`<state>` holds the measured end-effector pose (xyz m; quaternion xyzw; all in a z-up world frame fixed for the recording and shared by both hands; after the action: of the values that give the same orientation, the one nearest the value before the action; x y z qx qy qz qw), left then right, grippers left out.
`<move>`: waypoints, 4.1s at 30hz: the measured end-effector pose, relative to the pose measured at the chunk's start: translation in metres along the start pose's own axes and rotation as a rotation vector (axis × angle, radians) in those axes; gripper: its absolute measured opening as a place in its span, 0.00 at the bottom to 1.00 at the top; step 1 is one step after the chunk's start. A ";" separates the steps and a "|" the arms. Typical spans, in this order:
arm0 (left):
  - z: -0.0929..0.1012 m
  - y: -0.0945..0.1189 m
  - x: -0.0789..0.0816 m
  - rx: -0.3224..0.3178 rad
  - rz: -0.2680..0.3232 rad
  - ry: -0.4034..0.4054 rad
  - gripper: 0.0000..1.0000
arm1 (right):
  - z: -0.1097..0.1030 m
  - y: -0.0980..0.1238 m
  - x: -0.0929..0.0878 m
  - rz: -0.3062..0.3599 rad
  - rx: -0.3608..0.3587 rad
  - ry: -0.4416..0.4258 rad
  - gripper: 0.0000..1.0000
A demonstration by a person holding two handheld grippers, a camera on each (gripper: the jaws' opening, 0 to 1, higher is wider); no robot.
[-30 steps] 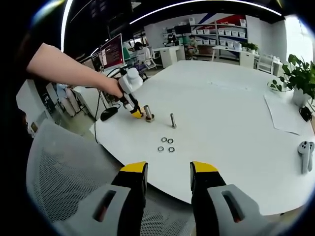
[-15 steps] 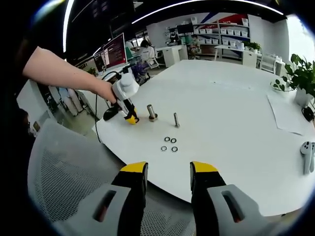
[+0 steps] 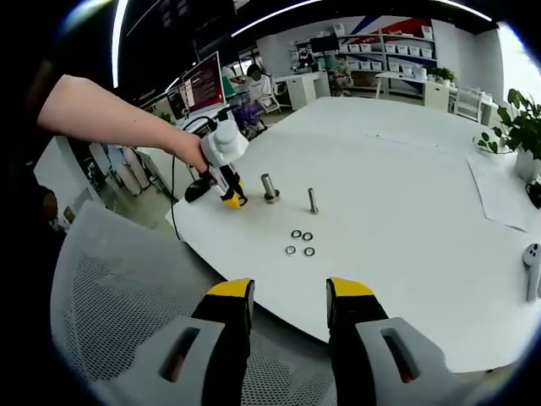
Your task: Place the washer onto the threaded stud by aligning its center hole with the stud, sliding it down to the base, and recovering from edge contact or off-axis alignment until the washer reaches the visible bottom stop.
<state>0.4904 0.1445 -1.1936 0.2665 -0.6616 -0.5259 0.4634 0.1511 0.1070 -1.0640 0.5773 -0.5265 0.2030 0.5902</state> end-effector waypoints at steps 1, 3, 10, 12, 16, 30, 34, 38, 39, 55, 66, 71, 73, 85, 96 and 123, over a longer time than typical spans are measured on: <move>0.001 0.002 -0.001 0.005 -0.001 0.000 0.24 | 0.000 0.000 0.000 0.001 0.000 0.000 0.37; 0.000 -0.001 -0.001 0.009 -0.004 -0.005 0.24 | 0.001 0.000 -0.001 0.001 0.001 -0.004 0.37; 0.003 0.005 0.002 0.008 -0.030 0.000 0.23 | 0.001 0.000 -0.001 0.007 -0.006 -0.006 0.37; 0.004 0.003 0.005 0.004 -0.037 -0.007 0.22 | 0.002 0.001 0.000 0.010 -0.009 -0.010 0.37; 0.002 0.002 0.004 0.010 -0.037 -0.002 0.21 | 0.002 0.000 0.000 0.012 -0.009 -0.009 0.37; -0.004 0.003 -0.008 0.033 0.085 0.098 0.19 | 0.003 0.000 0.001 0.020 -0.019 -0.010 0.37; -0.002 0.003 -0.008 0.040 0.105 0.102 0.19 | 0.005 0.002 0.001 0.024 -0.025 -0.015 0.37; 0.000 0.005 -0.005 0.039 0.101 0.101 0.19 | 0.001 0.000 0.002 0.019 -0.018 -0.006 0.37; 0.002 0.007 -0.005 0.038 0.100 0.101 0.19 | 0.001 0.000 0.002 0.018 -0.017 -0.005 0.37; -0.004 0.006 -0.013 0.008 0.066 0.043 0.19 | 0.004 0.002 0.002 0.016 -0.028 0.000 0.37; -0.006 0.021 0.005 -0.002 0.120 0.013 0.19 | 0.006 0.001 0.002 0.023 -0.032 -0.003 0.37; -0.008 0.032 0.027 -0.014 0.143 -0.036 0.19 | 0.005 0.002 0.003 0.024 -0.033 -0.004 0.37; -0.013 0.038 0.030 -0.015 0.156 -0.038 0.19 | 0.005 0.001 0.002 0.024 -0.032 -0.004 0.37; -0.010 0.055 0.072 -0.038 0.223 -0.101 0.19 | 0.005 0.002 0.003 0.028 -0.029 -0.009 0.37; 0.001 0.047 0.092 -0.058 0.214 -0.154 0.19 | 0.005 0.003 0.005 0.036 -0.032 -0.006 0.37; 0.003 0.008 0.091 -0.063 0.092 -0.254 0.19 | 0.006 0.002 0.004 0.042 -0.034 -0.012 0.37</move>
<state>0.4494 0.0717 -1.1560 0.1526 -0.7094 -0.5543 0.4077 0.1483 0.1010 -1.0608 0.5572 -0.5454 0.2032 0.5923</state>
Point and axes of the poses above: the point that each gripper's makers call its tool centre point, and the gripper's own axes: y roughly backward along the fingers, z roughly to its right, x roughly out of its top, the point moved 5 cm from there along y, roughly backward along the fingers, and after that the axes turned 14 degrees about z, right-handed, at the moved point
